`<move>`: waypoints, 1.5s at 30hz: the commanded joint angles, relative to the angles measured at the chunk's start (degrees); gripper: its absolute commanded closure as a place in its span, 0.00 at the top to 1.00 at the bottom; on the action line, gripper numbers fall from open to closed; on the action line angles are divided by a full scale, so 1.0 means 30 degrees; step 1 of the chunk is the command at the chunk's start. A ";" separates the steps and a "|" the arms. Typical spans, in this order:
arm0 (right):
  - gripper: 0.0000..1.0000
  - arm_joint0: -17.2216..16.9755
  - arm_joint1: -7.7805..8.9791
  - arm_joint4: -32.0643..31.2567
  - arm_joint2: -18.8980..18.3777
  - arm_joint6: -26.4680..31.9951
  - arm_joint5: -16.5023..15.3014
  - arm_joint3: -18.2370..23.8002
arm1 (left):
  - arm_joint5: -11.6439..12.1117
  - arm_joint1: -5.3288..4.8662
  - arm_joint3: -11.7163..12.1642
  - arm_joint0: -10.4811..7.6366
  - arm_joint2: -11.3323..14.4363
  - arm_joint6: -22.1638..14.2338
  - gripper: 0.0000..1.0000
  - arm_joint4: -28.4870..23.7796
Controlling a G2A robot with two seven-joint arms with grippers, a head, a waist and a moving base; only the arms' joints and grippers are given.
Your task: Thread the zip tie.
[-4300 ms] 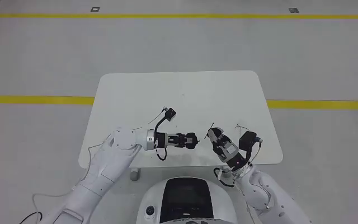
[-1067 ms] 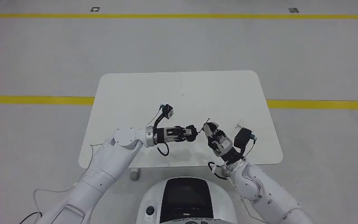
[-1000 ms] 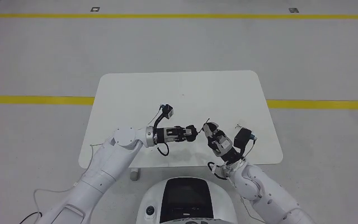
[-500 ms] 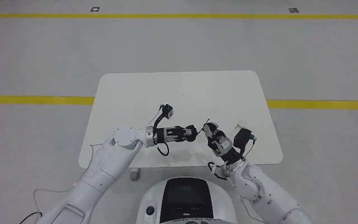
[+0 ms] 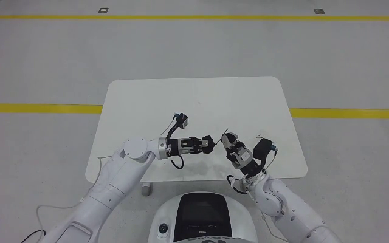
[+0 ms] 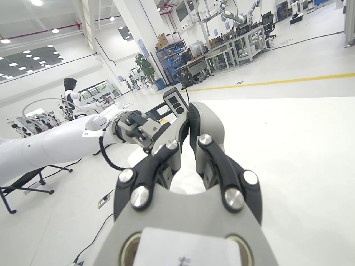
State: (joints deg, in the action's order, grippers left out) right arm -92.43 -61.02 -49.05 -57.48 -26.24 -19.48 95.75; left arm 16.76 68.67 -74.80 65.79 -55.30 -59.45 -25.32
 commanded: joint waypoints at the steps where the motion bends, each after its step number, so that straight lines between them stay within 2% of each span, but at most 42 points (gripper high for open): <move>1: 0.00 -0.0037 -0.0031 -0.0031 -0.0082 0.0016 0.0000 -0.0021 | 0.0000 0.0000 0.0000 0.0000 0.0000 0.0000 0.00 0.0000; 45: 0.00 0.0114 -0.0182 -0.0411 0.0319 0.0500 0.0000 -0.0152 | 0.0000 0.0000 0.0000 0.0000 0.0000 0.0000 0.00 0.0000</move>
State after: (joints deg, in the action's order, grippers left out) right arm -92.10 -61.56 -50.31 -56.55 -24.82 -19.48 95.32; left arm 16.76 68.67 -74.80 65.79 -55.30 -59.45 -25.32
